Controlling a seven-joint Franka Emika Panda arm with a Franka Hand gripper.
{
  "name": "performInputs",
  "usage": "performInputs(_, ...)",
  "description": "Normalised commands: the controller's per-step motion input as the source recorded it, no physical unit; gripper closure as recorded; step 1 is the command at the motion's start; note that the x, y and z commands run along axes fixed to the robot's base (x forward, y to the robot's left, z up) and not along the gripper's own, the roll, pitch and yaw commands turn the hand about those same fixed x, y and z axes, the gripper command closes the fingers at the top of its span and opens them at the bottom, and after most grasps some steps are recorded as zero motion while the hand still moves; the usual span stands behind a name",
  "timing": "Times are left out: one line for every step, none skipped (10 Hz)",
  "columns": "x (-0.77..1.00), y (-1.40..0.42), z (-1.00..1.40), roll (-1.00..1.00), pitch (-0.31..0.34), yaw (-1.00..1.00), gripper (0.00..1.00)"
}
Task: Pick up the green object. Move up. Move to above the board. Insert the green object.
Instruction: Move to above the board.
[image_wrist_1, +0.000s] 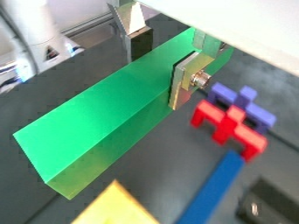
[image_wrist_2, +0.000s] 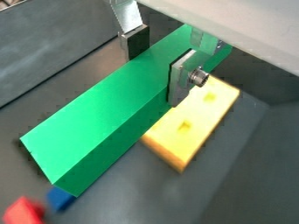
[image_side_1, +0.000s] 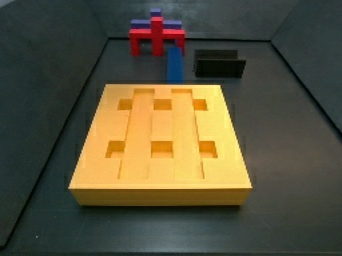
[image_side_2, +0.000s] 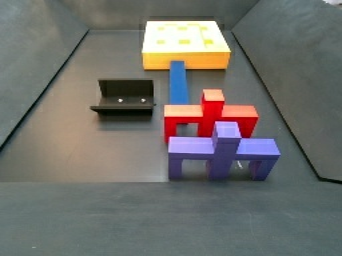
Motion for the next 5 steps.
performInputs(0.89,-1.4,0.25,0.01,0.208,0.03,1.0)
performInputs(0.89,-1.4,0.24,0.02,0.158,0.03,1.0)
performInputs(0.92,-1.4,0.24,0.02,0.151,0.02,1.0)
performInputs(0.41,-0.51,0.1,0.05,0.171,0.01,1.0)
performInputs(0.25,-0.25,0.06,0.06,0.168,0.0,1.0)
